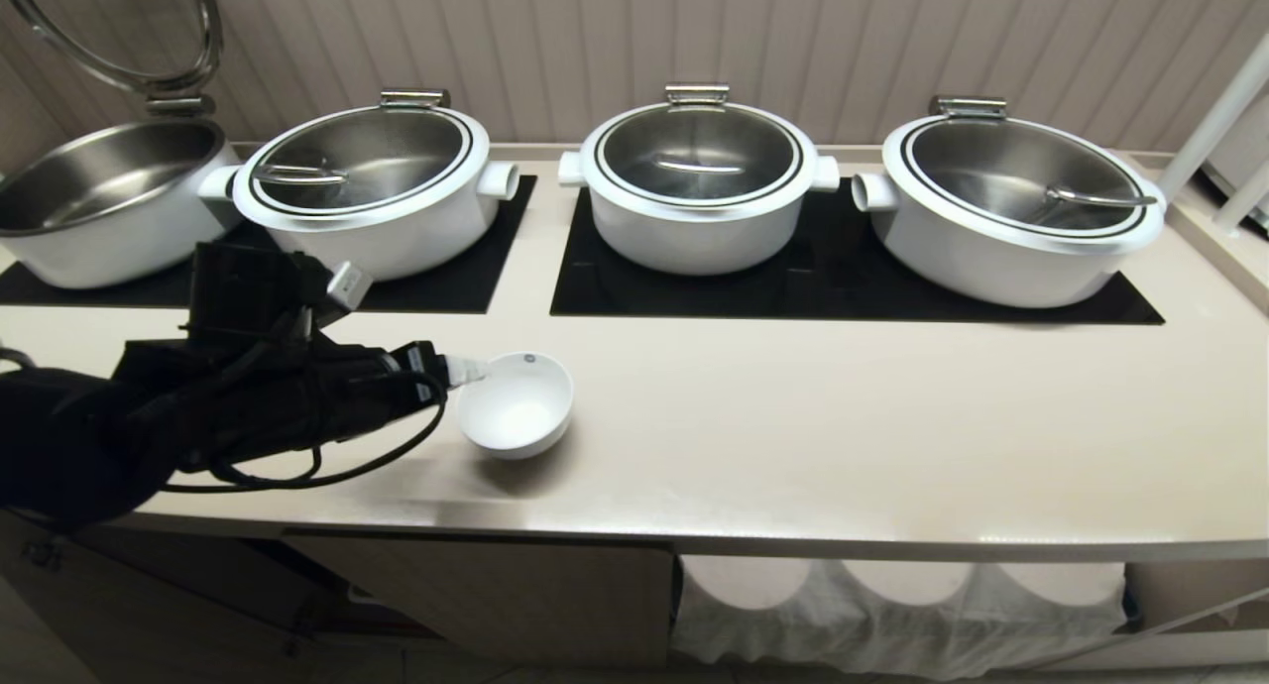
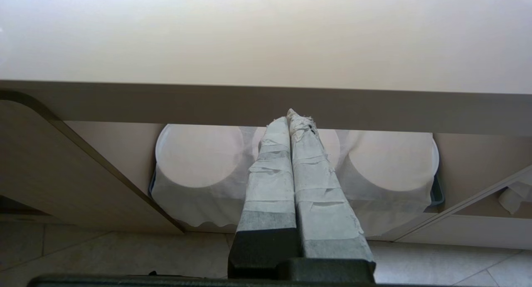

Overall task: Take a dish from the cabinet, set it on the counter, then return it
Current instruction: Place it on the table, then pick up the bowl from the table

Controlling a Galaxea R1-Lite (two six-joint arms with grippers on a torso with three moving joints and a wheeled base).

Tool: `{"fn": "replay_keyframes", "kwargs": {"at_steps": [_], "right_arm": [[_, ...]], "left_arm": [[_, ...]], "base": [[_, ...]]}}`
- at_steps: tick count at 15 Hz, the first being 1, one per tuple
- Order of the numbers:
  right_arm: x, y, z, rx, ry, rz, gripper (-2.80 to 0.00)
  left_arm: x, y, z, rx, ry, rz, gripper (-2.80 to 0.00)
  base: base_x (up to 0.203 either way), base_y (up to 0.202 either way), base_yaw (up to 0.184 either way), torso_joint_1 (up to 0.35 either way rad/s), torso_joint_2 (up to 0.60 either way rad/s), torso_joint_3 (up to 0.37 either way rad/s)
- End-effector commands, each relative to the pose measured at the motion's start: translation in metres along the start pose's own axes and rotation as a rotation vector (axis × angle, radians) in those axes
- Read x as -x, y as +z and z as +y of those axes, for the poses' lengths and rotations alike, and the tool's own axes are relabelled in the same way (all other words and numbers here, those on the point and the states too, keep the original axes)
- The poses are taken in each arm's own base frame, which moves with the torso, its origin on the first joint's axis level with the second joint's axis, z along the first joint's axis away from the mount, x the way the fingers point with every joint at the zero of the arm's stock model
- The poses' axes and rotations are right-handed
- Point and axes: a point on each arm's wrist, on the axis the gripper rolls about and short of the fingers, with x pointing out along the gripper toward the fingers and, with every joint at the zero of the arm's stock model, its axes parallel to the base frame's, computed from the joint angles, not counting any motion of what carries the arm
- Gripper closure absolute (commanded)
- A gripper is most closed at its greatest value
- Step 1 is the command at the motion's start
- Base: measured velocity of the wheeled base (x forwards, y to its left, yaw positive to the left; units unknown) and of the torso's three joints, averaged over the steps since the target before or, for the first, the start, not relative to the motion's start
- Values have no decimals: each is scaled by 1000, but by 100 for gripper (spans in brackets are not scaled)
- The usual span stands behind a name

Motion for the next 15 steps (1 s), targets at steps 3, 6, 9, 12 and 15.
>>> {"fn": "replay_keyframes", "kwargs": {"at_steps": [3, 6, 9, 12, 15], "right_arm": [[0, 0, 0, 0, -1, -1, 0], [0, 0, 0, 0, -1, -2, 0], [0, 0, 0, 0, -1, 0, 0], [0, 0, 0, 0, 0, -2, 0], [0, 0, 0, 0, 1, -1, 0]], "left_arm": [[28, -9, -1, -8, -15, -23, 0], [46, -19, -1, -16, -23, -32, 0], [66, -30, -1, -39, -36, -47, 0], [83, -33, 3, -149, -14, -92, 0], [107, -45, 7, -219, -4, -139, 0]], "base": [[0, 0, 0, 0, 0, 0], [0, 0, 0, 0, 0, 0], [0, 0, 0, 0, 0, 0], [0, 0, 0, 0, 0, 0], [0, 0, 0, 0, 0, 0]]}}
